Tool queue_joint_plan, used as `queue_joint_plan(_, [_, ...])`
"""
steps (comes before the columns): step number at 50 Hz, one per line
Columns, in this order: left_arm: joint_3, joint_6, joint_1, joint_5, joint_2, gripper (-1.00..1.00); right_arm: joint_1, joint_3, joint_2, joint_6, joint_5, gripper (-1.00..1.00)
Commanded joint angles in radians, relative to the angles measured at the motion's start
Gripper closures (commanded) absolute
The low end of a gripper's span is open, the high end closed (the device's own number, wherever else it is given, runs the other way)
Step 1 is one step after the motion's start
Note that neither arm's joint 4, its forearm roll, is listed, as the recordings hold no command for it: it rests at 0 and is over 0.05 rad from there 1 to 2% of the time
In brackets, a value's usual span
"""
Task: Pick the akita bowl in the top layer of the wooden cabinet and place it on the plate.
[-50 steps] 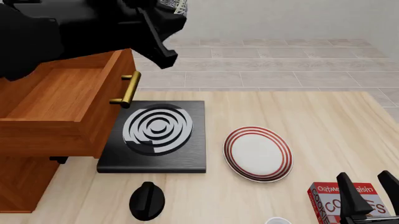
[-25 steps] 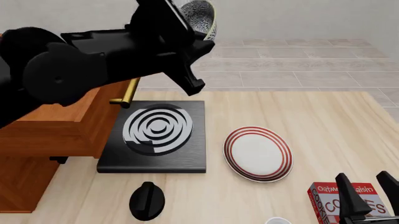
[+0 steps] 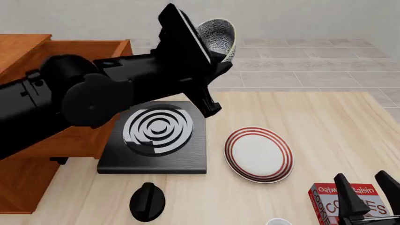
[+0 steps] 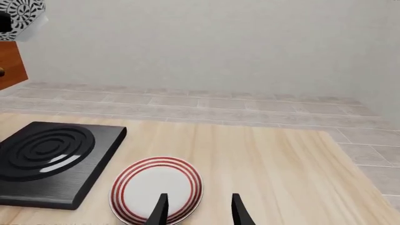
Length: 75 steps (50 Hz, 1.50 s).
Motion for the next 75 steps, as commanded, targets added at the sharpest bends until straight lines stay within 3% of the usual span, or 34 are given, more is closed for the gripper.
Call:
queue_joint_plan(1, [0.036, 0.018, -0.016, -0.054, 0.02, 1.0, 0.003, 0.002, 0.037, -0.007, -0.036, -1.0])
queue_joint_plan(62, [0.139, 0.105, -0.082, -0.315, 0.25, 1.0, 0.02, 0.002, 0.024, -0.021, -0.025, -1.0])
queue_joint_plan(75, [0.128, 0.134, -0.087, -0.358, 0.318, 1.0, 0.021, 0.001, -0.029, -0.022, 0.03, -1.0])
